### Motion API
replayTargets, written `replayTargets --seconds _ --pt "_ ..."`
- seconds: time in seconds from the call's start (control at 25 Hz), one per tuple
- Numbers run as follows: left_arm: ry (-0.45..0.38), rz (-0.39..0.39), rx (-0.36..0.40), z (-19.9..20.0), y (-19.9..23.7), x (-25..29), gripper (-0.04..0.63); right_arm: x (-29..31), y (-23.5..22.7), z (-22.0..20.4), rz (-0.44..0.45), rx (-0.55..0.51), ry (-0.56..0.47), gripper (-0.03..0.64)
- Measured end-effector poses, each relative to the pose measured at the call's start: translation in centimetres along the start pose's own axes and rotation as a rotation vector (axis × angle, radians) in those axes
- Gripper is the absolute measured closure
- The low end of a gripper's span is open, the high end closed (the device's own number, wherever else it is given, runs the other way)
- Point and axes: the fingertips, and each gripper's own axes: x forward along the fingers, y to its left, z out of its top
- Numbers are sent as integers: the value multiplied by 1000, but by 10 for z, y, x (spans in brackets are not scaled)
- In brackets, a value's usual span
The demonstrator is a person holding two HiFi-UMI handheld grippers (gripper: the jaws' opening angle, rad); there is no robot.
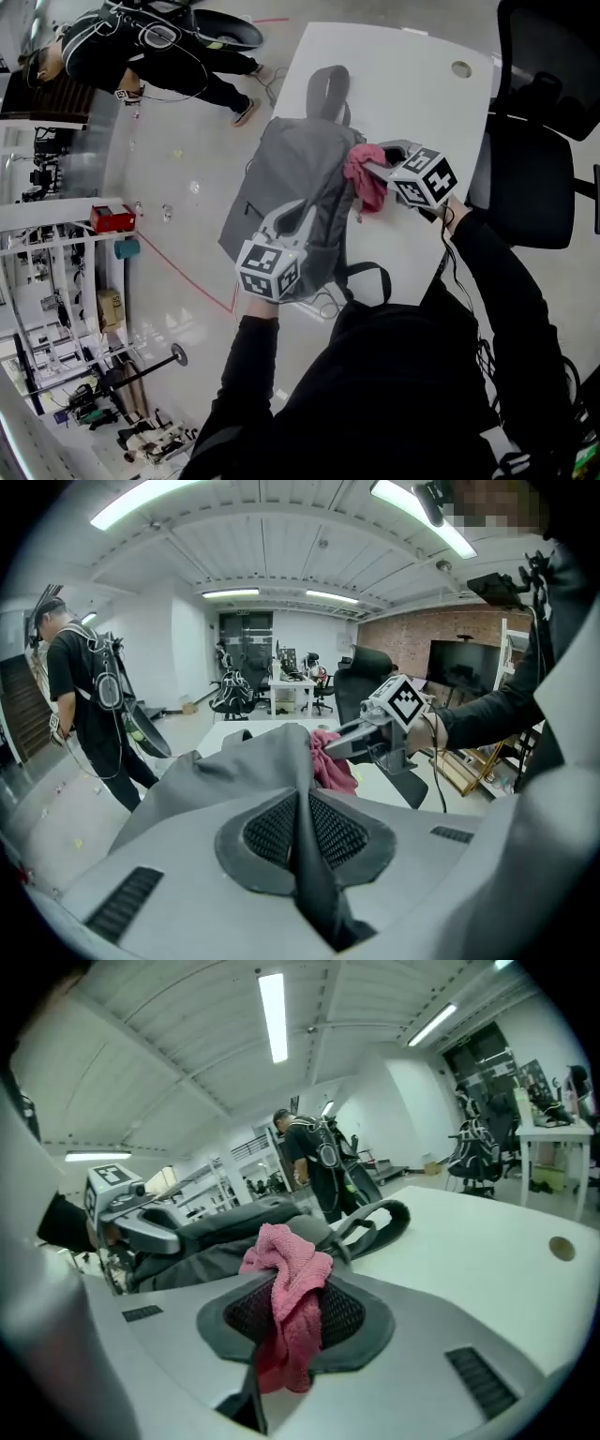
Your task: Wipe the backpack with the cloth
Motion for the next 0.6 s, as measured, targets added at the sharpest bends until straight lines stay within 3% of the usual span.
replayTargets --seconds 0.12,0.2,0.36,0.6 --pt "2 -3 -4 -5 -5 6 544 -8 -43 1 -147 77 -27 522" --pt "1 -5 -8 -6 -5 6 543 -10 -49 -1 -174 115 -39 522" --pt "12 -7 -11 -3 -3 4 543 -4 -15 -12 -117 81 -4 522" --pt "20 1 -34 -12 -8 5 544 6 64 -43 36 53 44 522"
